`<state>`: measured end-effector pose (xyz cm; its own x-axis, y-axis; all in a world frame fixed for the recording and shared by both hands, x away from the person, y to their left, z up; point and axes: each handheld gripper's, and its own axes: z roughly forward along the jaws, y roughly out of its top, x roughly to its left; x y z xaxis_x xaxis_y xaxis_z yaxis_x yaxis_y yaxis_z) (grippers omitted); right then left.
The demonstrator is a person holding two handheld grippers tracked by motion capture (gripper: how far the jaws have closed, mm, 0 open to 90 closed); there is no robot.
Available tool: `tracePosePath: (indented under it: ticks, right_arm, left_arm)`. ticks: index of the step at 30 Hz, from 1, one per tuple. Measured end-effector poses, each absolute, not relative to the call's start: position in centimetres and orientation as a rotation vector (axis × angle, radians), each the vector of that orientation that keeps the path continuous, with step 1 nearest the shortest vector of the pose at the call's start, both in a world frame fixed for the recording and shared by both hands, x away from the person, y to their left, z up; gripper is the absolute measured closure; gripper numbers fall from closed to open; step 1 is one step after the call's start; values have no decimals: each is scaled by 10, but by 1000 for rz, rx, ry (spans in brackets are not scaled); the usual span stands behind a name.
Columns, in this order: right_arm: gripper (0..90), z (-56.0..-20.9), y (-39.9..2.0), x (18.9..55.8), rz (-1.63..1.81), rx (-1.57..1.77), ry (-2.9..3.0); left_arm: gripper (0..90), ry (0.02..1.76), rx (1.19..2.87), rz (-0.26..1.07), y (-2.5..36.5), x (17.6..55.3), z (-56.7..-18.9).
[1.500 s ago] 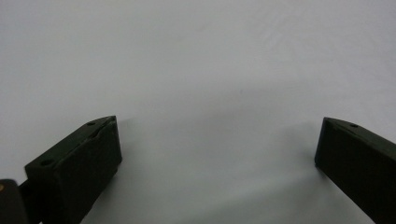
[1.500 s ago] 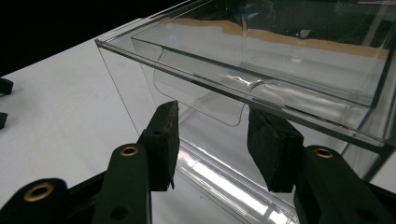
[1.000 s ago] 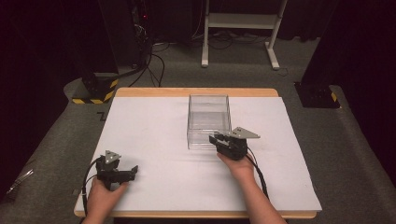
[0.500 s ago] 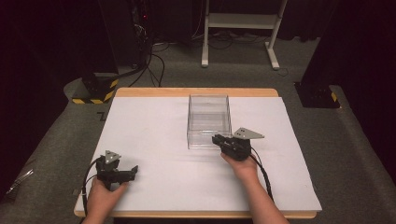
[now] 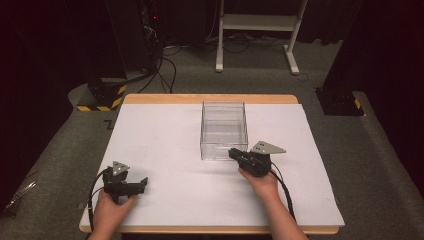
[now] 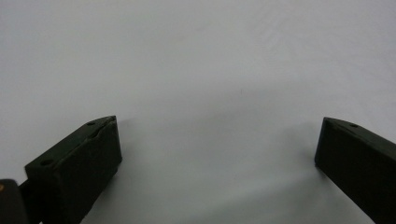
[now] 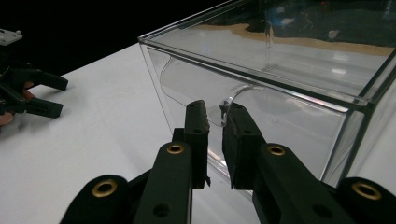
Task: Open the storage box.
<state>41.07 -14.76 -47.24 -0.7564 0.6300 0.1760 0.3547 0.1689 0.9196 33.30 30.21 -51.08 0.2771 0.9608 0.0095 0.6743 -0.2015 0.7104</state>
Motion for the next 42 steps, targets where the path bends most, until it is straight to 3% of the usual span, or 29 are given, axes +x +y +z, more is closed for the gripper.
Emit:
tracePosePath:
  ticks: [42]
  right_arm:
    - [844, -475, -161, 363, 1669, 897, 2236]
  left_arm:
    - [5, 1466, 1956, 621, 302, 333, -511]
